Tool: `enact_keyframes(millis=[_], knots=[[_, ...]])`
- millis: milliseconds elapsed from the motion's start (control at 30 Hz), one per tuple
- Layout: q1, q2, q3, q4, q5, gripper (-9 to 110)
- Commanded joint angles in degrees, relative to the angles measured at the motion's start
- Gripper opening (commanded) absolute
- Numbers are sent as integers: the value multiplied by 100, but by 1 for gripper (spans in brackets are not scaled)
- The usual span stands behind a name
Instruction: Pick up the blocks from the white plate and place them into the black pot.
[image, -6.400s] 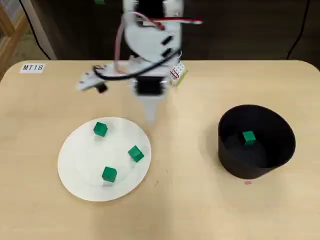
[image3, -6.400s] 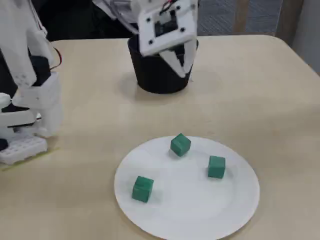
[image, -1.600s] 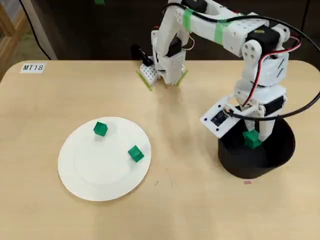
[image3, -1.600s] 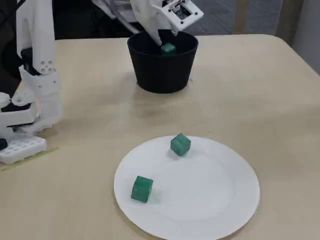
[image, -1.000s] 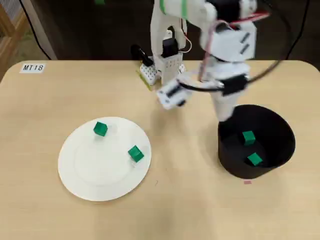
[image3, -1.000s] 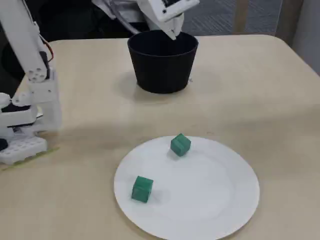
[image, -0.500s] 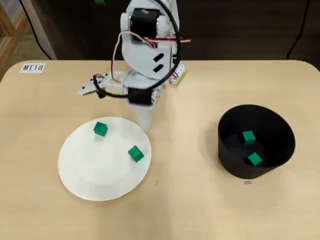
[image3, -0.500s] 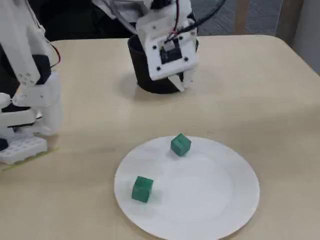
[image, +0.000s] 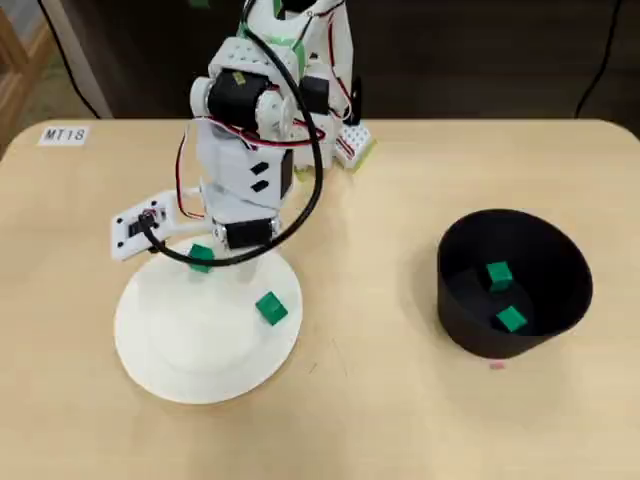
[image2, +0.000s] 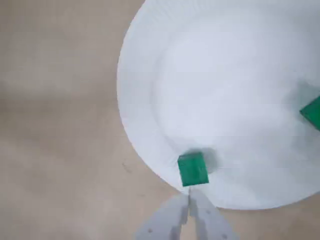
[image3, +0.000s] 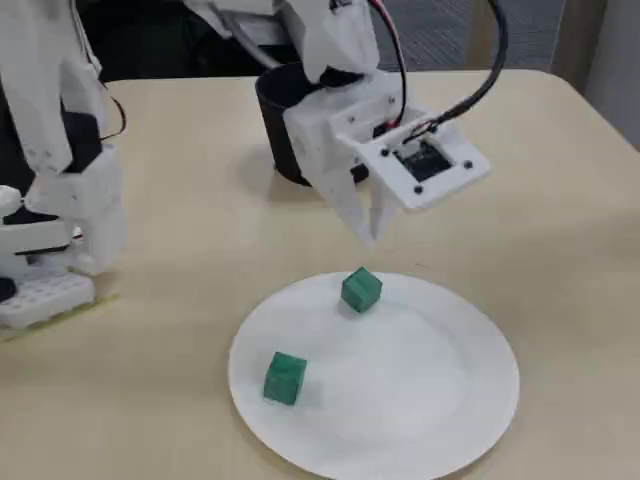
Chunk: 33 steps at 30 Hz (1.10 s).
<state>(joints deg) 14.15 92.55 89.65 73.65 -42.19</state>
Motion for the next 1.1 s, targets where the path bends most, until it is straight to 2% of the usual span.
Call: enact_keyframes(millis=[0,167,333,533,633,1067], knots=[[-352,53,158,-141,-211,-2],[-650,255,958,-562,-325,-2],[-448,325,1503,-976,-193,-2],[-158,800,2127,-1371,-255,22],[-53,905,2206,-1406,-246,28],[62,606,2259,-1723,-185,28]])
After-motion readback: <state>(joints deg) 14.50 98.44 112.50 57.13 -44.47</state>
